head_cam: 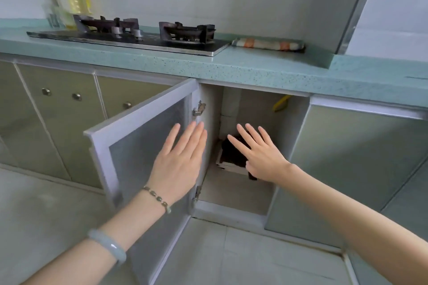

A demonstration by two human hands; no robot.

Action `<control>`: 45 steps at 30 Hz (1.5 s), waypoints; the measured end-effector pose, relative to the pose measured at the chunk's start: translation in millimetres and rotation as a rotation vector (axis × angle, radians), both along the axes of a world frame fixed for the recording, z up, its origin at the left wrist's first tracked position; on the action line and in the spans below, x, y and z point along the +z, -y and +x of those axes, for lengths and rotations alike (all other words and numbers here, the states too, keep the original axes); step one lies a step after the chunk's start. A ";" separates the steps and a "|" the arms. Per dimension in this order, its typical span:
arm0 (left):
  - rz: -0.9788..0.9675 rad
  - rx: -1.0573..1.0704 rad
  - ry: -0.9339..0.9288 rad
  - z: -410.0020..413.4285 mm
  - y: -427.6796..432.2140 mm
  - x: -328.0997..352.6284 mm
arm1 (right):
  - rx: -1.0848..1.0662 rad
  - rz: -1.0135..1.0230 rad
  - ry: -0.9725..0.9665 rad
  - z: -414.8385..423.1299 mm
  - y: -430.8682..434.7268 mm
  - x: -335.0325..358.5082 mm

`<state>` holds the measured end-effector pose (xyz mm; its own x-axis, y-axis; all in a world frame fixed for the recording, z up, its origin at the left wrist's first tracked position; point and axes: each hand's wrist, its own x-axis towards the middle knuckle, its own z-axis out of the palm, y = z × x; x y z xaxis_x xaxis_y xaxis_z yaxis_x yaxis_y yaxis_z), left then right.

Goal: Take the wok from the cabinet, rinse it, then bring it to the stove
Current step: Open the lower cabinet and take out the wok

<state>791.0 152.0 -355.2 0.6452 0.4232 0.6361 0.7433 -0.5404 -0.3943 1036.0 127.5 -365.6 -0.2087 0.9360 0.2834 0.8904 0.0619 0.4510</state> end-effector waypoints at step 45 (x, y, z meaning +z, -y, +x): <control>-1.385 -0.652 0.267 275.9 89.8 -76.2 | -0.146 -0.010 0.642 123.6 186.4 33.6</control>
<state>1067.0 62.2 -431.3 0.8805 0.4581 0.1219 0.2077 -0.6041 0.7693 1159.6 -58.9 -331.9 -0.2036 0.9696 0.1359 0.4439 -0.0323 0.8955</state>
